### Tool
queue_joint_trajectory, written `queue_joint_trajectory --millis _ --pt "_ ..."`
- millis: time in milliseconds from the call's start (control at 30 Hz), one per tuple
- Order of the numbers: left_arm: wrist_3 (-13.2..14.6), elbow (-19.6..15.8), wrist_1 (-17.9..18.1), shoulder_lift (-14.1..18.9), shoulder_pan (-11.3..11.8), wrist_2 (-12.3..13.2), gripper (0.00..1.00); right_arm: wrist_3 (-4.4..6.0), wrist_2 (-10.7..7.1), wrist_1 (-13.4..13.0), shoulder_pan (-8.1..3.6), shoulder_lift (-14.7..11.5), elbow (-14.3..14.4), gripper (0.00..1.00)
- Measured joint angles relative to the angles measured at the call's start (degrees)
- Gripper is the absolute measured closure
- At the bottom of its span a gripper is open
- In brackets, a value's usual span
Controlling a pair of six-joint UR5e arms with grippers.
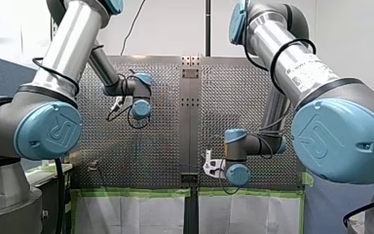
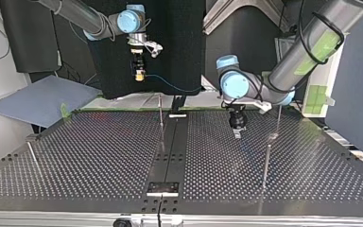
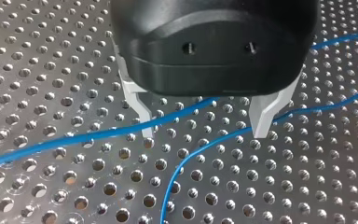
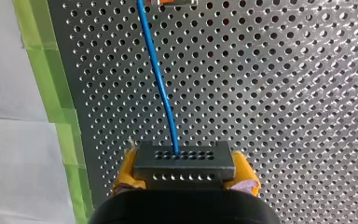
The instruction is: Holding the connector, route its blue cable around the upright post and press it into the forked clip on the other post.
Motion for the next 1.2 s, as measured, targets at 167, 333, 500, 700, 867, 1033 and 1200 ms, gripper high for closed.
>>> queue_joint_trajectory --millis 167,333,500,700,867,1033,1200 --pt "-1.6 -0.4 0.8 -0.2 0.2 0.7 0.0 0.03 -0.02 0.0 0.08 0.0 0.0 1.0" --pt "-2.6 -0.5 1.1 -1.9 0.4 1.2 0.0 0.07 -0.07 0.0 0.14 0.0 0.0 1.0" --pt "-2.8 -0.4 1.8 -4.0 0.6 1.5 0.0 0.1 -0.08 0.0 0.21 0.0 -0.2 1.0" --pt "-3.9 -0.4 2.2 -4.5 1.1 2.6 0.0 0.1 -0.09 0.1 0.41 0.0 -0.3 1.0" --pt "-4.7 0.2 2.0 -5.4 1.6 2.8 0.0 0.13 -0.08 0.0 0.61 0.0 -0.3 1.0" --pt "-4.8 2.4 -0.1 -7.7 1.5 1.9 0.0 0.08 -0.08 0.2 0.76 0.0 -0.3 1.0" --pt "-6.2 3.5 -1.7 -10.5 1.5 1.5 0.0 0.1 -0.08 0.0 0.86 0.0 -0.3 1.0"
